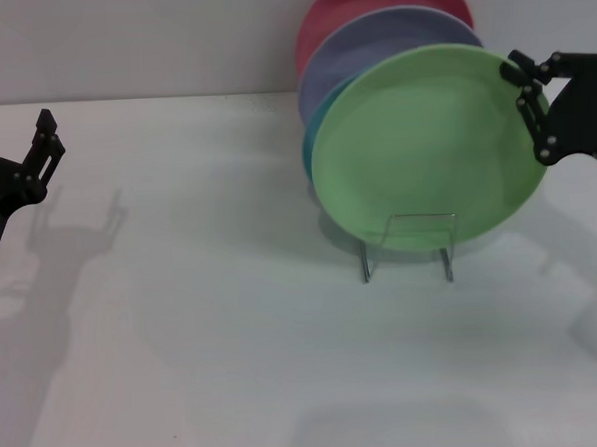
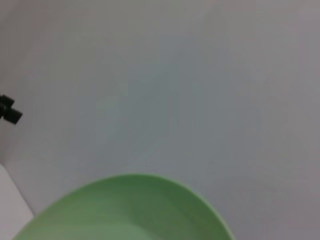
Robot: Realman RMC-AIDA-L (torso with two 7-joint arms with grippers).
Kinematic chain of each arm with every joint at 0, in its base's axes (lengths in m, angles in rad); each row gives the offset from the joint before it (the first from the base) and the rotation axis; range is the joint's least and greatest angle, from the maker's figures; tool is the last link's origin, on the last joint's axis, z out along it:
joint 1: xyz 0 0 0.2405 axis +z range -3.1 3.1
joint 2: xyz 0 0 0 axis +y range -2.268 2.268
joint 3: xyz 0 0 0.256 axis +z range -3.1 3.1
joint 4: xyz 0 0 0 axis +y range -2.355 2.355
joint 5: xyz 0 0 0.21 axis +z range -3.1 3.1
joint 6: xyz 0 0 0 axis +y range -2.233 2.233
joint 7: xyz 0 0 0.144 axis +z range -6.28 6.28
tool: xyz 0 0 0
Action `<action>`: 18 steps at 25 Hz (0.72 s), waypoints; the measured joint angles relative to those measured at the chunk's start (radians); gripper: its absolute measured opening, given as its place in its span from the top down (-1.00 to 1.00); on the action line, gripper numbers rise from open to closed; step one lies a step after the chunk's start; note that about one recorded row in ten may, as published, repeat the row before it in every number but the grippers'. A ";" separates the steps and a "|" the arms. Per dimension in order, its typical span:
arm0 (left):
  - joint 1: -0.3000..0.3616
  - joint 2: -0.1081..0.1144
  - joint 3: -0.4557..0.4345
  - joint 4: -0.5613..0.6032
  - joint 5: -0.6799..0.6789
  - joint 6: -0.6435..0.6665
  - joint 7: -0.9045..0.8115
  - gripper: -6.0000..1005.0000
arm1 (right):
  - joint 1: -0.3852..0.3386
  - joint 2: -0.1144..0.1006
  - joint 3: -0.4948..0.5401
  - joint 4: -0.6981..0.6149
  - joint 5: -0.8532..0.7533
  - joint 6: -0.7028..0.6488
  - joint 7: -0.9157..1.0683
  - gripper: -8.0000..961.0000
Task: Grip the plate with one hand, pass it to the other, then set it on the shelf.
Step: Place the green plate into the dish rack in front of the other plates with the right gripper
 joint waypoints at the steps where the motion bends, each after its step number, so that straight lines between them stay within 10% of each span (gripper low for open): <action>1: 0.000 0.000 0.000 0.000 0.000 0.000 0.000 -0.61 | 0.002 0.001 -0.003 -0.011 0.001 -0.005 0.000 0.94; 18: -0.041 -0.001 0.005 0.058 -0.006 0.012 -0.007 -0.61 | -0.038 -0.003 -0.003 -0.037 -0.008 0.130 0.032 0.07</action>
